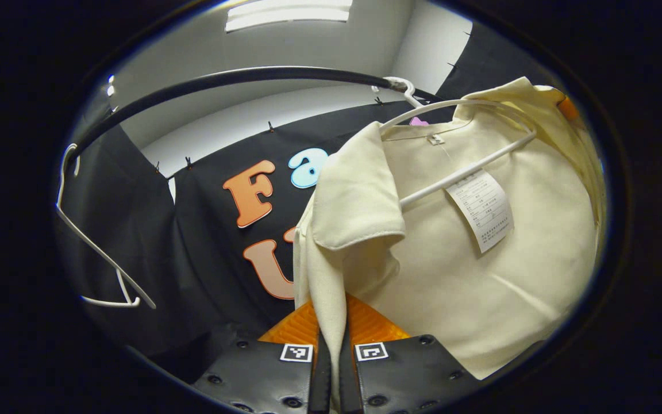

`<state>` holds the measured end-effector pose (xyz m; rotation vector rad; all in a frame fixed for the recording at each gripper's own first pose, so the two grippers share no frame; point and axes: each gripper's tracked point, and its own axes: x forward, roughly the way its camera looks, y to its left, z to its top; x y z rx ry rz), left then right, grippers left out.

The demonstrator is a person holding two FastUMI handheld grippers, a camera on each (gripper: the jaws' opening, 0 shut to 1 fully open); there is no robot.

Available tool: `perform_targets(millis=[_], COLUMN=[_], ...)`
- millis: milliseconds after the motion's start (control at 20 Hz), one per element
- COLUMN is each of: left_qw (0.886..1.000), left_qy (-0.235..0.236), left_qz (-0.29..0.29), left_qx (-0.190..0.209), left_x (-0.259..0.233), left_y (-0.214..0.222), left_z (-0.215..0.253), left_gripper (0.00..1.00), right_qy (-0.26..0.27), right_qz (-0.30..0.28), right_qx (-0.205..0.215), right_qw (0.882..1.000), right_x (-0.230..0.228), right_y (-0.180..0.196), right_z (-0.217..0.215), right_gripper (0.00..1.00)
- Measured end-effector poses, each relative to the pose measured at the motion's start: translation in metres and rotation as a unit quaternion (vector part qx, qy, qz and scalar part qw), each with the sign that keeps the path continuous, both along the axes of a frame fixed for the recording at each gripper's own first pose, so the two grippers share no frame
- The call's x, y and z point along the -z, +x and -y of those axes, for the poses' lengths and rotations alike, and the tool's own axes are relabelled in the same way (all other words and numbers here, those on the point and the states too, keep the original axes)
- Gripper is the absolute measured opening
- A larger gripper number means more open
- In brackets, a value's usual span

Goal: Grasp the clothes on the hanger with both hands and then place them into the laundry hamper below.

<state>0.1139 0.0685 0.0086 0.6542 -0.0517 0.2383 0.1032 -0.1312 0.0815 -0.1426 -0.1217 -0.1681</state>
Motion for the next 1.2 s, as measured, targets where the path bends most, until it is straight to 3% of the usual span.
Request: perform_targets(millis=[200,300,500,900,1200], left_qw=[1.0,1.0,0.998,0.996,0.995], left_qy=[-0.004,-0.013,0.015,-0.001,-0.013], left_qz=[0.013,0.022,0.061,0.078,0.083], left_qx=[-0.006,0.0,0.0,-0.043,-0.061], left_x=[-0.031,-0.048,-0.097,-0.093,-0.083], left_y=[-0.012,-0.013,-0.019,0.024,0.072], left_z=[-0.011,-0.011,-0.011,-0.041,-0.056], left_gripper=[0.09,0.12,0.12,0.12,0.12], right_qy=[-0.005,-0.009,-0.022,-0.025,-0.014], right_qz=[0.018,0.025,0.046,0.078,0.045], right_qx=[0.011,0.014,0.024,0.035,0.0], right_qw=[1.0,1.0,0.998,0.996,0.999], right_x=[-0.018,-0.025,-0.047,-0.109,-0.12], right_y=[0.002,0.004,0.007,0.035,0.102], right_z=[0.01,0.012,0.018,0.051,0.055], right_gripper=[0.01,0.01,0.01,0.01,0.01])
